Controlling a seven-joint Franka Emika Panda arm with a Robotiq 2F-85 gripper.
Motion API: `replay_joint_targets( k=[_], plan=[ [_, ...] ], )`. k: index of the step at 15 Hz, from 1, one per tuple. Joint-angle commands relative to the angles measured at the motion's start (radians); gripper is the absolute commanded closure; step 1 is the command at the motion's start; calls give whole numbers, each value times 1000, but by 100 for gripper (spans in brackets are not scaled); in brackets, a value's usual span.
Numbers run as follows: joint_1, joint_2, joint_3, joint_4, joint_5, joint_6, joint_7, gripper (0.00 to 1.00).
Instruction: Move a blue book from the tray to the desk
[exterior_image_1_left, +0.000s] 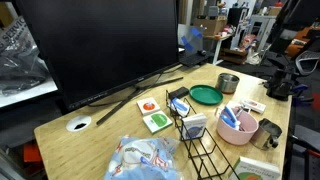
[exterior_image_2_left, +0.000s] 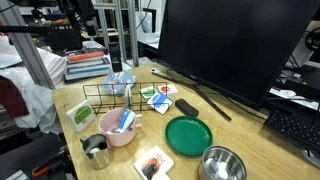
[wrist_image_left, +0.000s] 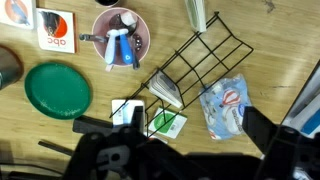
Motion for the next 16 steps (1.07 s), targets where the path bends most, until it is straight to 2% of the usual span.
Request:
replay_joint_targets(
  k=[1, 4, 6, 7, 9, 16],
  plan=[
    [2, 1, -2, 3, -2, -3, 2, 0],
    [3, 1, -2, 3, -2, -3, 2, 0],
    [3, 30, 0, 12, -15, -4, -17, 0],
    [3, 58, 3, 26, -31, -48, -29, 0],
    [6, 95, 16, 20, -69, -40, -47, 0],
    [38, 276, 55, 3, -147, 98, -70, 0]
  ],
)
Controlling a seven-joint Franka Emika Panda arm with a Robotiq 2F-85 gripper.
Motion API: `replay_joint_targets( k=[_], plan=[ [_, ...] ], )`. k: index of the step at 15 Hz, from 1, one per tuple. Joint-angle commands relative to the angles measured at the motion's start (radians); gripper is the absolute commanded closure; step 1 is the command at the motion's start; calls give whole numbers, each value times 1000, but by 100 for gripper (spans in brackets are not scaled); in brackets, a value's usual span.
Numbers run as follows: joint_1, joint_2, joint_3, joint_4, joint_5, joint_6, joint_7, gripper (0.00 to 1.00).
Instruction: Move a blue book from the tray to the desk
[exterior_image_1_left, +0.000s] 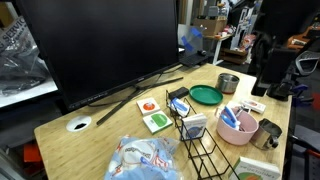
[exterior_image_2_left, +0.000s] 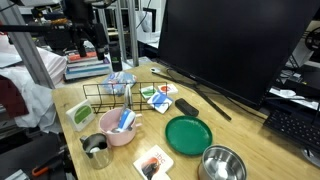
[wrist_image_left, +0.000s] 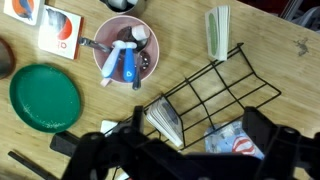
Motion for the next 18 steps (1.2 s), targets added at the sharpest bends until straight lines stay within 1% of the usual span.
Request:
replay_joint_targets(
  k=[1, 3, 6, 7, 9, 13, 16, 18],
  plan=[
    [11, 93, 11, 7, -41, 66, -26, 0],
    [17, 150, 16, 9, -50, 107, -26, 0],
    [20, 229, 23, 10, -91, 218, -17, 0],
    [24, 202, 17, -1, -62, 181, -5, 0],
    [25, 222, 17, -1, -65, 193, -4, 0],
    [25, 211, 17, 0, -65, 191, -4, 0],
    [16, 225, 28, -14, -151, 246, 28, 0],
    [6, 260, 34, -19, -268, 308, 64, 0]
  ],
)
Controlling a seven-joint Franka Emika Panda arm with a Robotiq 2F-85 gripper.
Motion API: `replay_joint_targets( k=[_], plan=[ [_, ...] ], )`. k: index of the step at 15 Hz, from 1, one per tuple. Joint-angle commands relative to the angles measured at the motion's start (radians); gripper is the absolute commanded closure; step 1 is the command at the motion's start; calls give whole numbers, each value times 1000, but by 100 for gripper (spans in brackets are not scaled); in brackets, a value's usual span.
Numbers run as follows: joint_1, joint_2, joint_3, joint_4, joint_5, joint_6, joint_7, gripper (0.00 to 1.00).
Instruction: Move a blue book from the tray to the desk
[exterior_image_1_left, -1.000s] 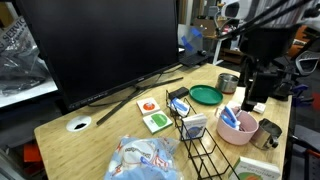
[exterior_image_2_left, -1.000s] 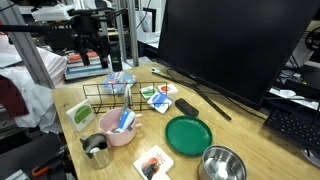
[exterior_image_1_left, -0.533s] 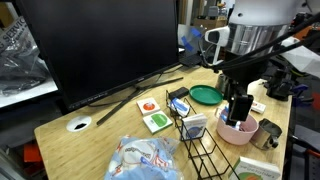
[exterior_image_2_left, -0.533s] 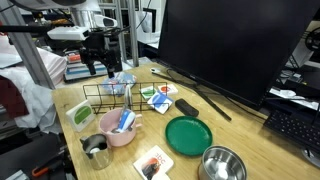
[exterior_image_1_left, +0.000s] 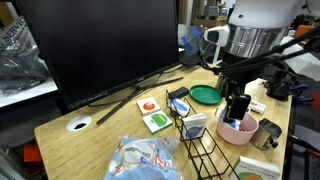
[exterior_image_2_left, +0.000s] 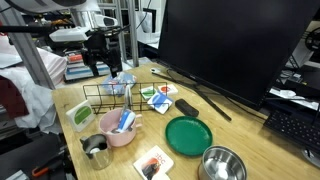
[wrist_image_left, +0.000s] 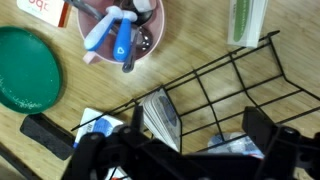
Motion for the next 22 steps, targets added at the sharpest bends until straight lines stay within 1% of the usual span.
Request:
replay_joint_targets(
  k=[1, 6, 10, 12, 14, 17, 18, 22],
  plan=[
    [-21, 58, 13, -13, -181, 120, 73, 0],
    [-11, 215, -17, 24, -261, 225, 103, 0],
    [4, 314, -66, 79, -356, 271, 143, 0],
    [13, 346, -86, 111, -388, 277, 148, 0],
    [24, 374, -95, 138, -406, 279, 152, 0],
    [34, 420, -99, 166, -382, 271, 142, 0],
    [34, 433, -100, 172, -368, 275, 138, 20],
    [41, 464, -116, 197, -362, 274, 136, 48]
  ],
)
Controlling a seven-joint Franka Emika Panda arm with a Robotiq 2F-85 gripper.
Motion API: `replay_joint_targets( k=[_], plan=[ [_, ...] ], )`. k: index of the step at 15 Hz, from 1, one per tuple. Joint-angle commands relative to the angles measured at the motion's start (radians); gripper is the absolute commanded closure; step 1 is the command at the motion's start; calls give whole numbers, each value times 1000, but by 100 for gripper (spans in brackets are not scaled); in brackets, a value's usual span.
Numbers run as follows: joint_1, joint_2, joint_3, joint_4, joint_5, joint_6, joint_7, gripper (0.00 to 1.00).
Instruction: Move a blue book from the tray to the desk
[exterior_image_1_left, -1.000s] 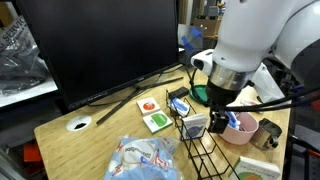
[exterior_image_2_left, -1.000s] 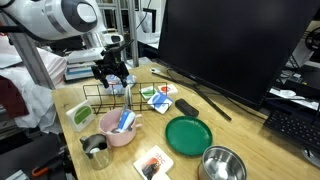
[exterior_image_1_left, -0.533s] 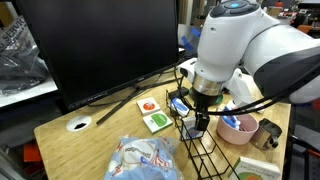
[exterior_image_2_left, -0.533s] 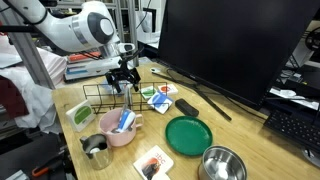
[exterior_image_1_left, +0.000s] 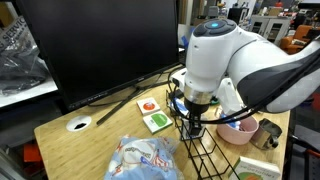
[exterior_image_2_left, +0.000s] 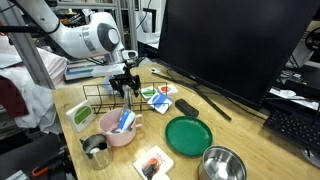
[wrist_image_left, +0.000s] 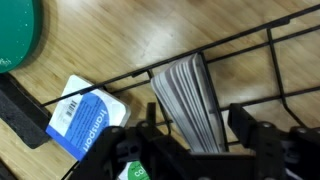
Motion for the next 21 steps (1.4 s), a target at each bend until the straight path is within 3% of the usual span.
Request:
replay_joint_targets(
  k=[1, 7, 13, 21],
  plan=[
    [20, 16, -26, 28, 12, 2, 1, 55],
    [11, -15, -10, 33, 92, -45, -40, 98],
    [15, -66, -13, 34, 129, -124, -24, 96],
    [-5, -226, 14, 33, 199, -159, -56, 96]
  ],
)
